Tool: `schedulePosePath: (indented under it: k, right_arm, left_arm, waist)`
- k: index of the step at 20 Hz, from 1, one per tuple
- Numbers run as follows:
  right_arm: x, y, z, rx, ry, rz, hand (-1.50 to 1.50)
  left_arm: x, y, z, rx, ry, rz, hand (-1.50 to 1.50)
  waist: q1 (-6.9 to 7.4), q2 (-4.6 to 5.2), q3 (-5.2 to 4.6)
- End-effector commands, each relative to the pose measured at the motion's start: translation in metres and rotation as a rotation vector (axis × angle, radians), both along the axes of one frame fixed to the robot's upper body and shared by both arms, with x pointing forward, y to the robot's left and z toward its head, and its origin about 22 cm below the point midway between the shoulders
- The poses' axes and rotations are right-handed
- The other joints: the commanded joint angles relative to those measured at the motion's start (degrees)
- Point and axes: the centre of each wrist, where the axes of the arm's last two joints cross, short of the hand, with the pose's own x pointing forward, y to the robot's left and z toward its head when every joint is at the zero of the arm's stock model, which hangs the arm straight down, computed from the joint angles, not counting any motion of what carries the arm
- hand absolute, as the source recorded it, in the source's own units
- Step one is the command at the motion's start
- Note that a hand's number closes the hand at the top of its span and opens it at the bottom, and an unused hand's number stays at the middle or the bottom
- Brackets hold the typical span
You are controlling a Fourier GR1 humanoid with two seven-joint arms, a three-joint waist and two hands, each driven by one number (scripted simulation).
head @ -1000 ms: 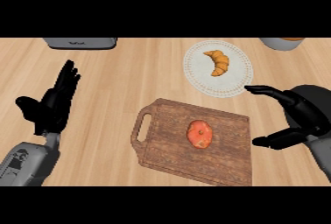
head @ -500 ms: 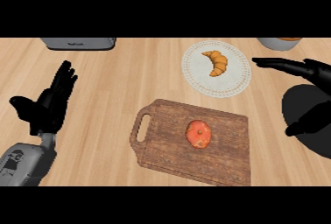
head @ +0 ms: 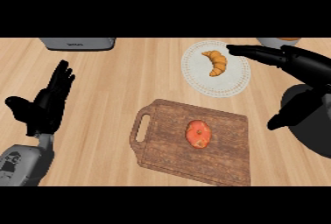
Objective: Pick the squash from the cutting board and place it in the pan
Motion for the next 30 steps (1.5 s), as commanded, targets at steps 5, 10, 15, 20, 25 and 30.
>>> schedulePosePath:
  k: [5,10,15,20,25,30]
  right_arm:
    - [-0.013,0.043,-0.008,-0.009,0.108,0.118,-1.50]
    - [-0.038,0.061,-0.017,-0.103,0.102,0.088,-1.50]
    - [-0.046,0.052,-0.037,-0.151,0.136,0.019,-1.50]
    - [-0.025,0.072,-0.044,-0.182,0.123,-0.057,-1.50]
    - [-0.030,0.083,-0.062,-0.235,0.136,-0.048,-1.50]
    - [-0.008,0.082,-0.079,-0.286,0.182,0.020,-1.50]
  left_arm:
    - [-0.012,-0.005,-0.001,0.003,0.004,0.004,0.00]
    - [0.009,-0.013,-0.016,-0.004,0.013,0.000,0.00]
    - [0.005,-0.008,-0.011,-0.018,-0.007,0.004,0.00]
    - [-0.002,-0.012,-0.002,-0.014,-0.009,-0.007,0.00]
    - [0.004,0.009,0.014,0.005,0.013,-0.006,0.00]
    - [-0.028,-0.002,-0.019,0.005,-0.011,0.009,0.00]
  waist:
    - [0.00,-0.06,0.04]
    - [-0.64,0.07,0.01]
    - [-0.34,0.07,0.03]
    - [0.09,0.08,0.04]
    - [-0.05,0.07,0.04]
    - [0.55,0.10,0.04]
